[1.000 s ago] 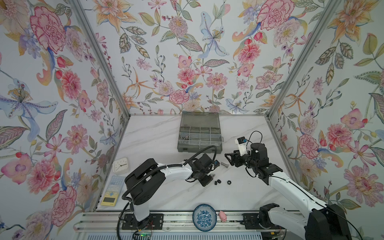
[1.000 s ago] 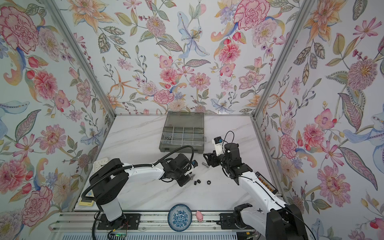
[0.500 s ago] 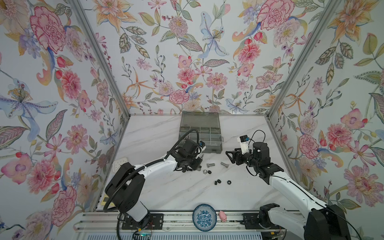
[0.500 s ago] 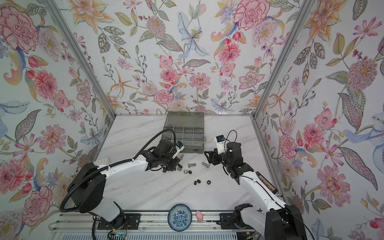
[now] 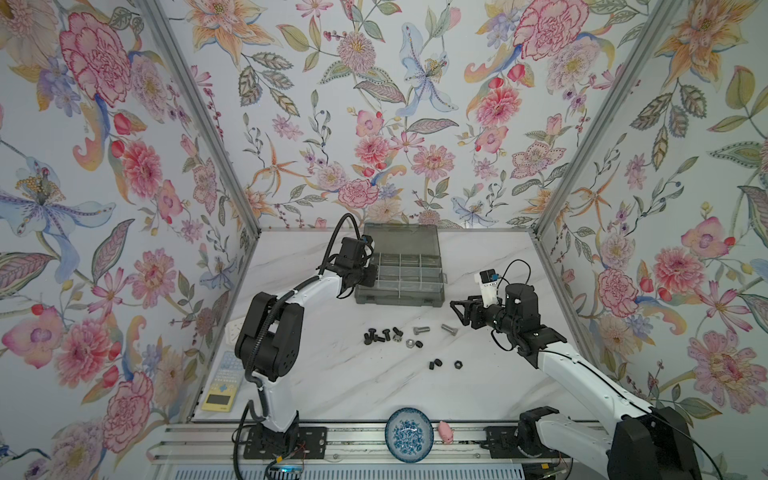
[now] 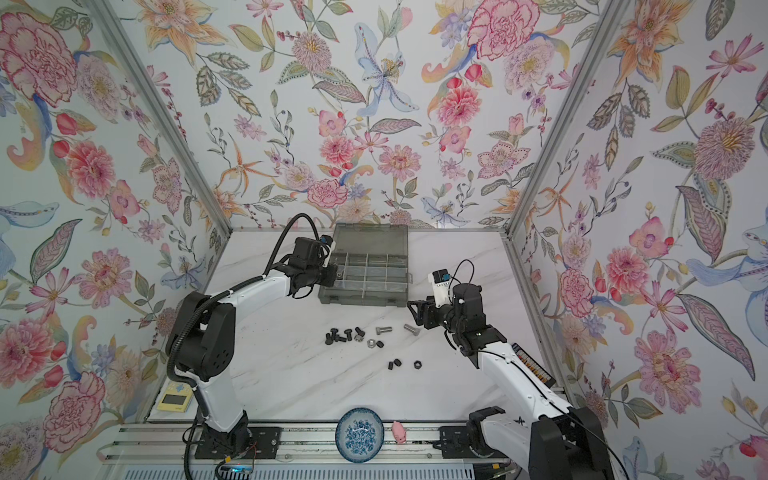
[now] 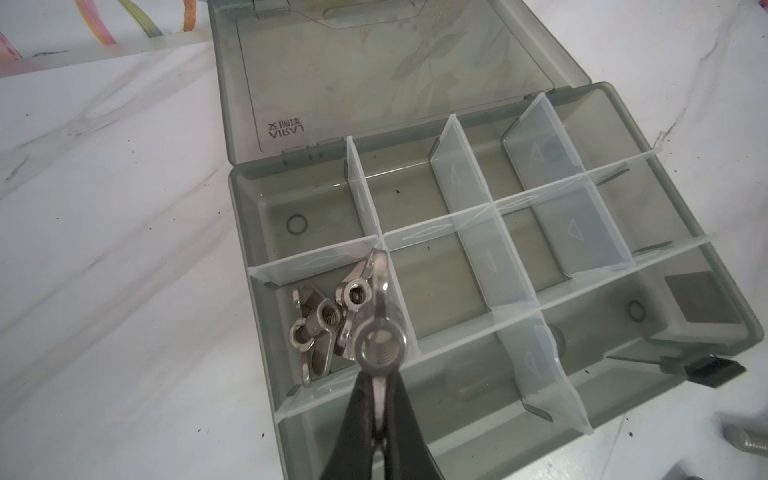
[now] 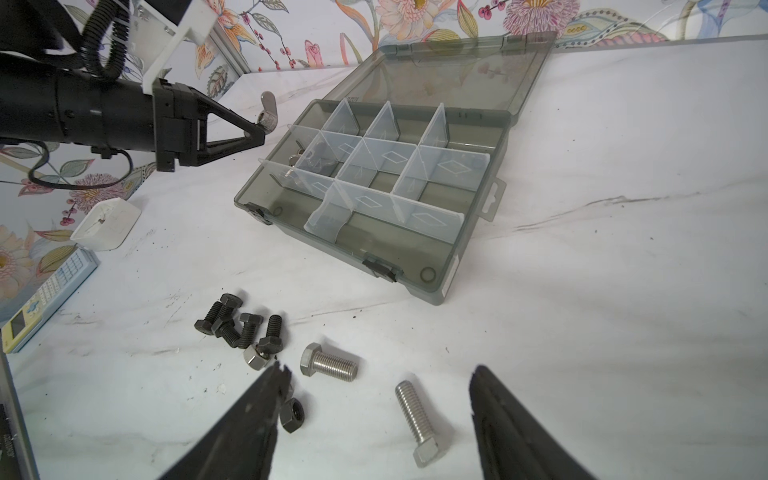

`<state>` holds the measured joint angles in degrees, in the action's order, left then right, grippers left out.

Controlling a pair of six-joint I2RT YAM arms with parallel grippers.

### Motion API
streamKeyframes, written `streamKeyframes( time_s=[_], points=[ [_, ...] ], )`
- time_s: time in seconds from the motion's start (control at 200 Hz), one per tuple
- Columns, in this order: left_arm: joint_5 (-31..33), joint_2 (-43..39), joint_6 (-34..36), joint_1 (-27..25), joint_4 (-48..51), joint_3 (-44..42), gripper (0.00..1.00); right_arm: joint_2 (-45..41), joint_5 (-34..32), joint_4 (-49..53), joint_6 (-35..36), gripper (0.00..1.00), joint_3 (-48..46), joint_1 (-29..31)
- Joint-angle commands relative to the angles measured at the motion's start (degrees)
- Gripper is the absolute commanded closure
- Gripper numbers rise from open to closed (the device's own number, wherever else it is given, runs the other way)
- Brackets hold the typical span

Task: Sort the screws and nuts into containers
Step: 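Lift the wing nut with the left gripper and carry it over the box, then open the left gripper to drop the wing nut into the wing-nut compartment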

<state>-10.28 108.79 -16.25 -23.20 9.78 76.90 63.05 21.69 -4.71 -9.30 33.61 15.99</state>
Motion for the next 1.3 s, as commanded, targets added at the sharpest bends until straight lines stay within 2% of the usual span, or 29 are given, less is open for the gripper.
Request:
streamKeyframes(
  time_s=[0.0,1.101,1.141,1.221,1.296],
  points=[
    [-1.33,2.52,1.05,0.62,1.67,3.15,1.00,-0.47,0.28,-1.06,-1.02,0.27,-1.17,-0.35],
    [-0.62,7.93,0.39,2.26,1.56,5.28,1.00,-0.64,0.52,-0.67,-1.36,0.27,-1.17,-0.38],
    [-0.57,7.98,0.42,2.27,1.63,5.38,0.95,-0.72,0.46,-0.63,-1.39,0.27,-1.17,-0.35],
    [-0.11,7.72,0.43,2.27,1.64,5.28,0.79,-0.84,0.51,-0.47,-1.31,0.27,-1.09,-0.34],
    [0.24,6.97,0.67,2.27,1.47,5.01,0.71,-1.08,0.46,-0.38,-1.32,0.27,-1.13,-0.34]
  ],
)
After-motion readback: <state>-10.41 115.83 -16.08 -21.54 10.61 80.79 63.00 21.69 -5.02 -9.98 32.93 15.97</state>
